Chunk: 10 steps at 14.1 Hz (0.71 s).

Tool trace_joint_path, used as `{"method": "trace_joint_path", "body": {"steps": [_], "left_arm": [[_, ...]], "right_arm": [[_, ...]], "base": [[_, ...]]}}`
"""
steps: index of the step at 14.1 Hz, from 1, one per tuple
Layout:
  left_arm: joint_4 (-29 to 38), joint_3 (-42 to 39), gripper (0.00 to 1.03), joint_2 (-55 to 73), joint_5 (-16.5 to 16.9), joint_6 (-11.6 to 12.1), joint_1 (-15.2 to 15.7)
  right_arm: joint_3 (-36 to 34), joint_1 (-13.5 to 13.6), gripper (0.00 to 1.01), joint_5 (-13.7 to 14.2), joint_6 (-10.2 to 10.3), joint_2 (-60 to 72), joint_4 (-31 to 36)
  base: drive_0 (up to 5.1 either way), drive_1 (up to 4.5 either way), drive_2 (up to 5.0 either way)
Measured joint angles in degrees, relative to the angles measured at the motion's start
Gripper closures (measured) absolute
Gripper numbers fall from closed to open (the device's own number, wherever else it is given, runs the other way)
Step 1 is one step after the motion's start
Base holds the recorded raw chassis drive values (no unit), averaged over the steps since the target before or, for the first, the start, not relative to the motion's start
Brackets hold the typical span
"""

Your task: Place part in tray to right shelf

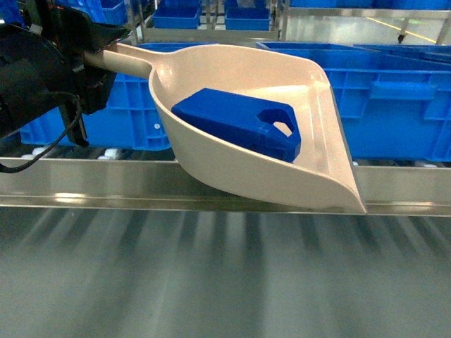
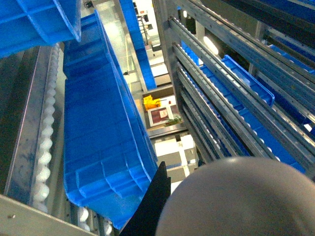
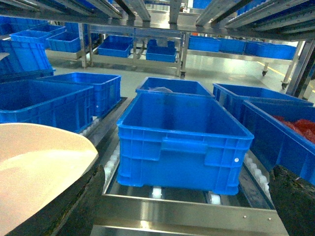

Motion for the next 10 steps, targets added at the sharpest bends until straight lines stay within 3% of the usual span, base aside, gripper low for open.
{"method": "trace_joint_path", "body": {"steps": [10], "left_arm": [[0.2, 0.1, 0.9, 0.0, -0.1, 0.0, 0.0]], "right_arm": [[0.0, 0.0, 0.03, 0.0, 0.0, 0.3, 0.0]], "base": [[0.1, 4.06, -3.9]]}}
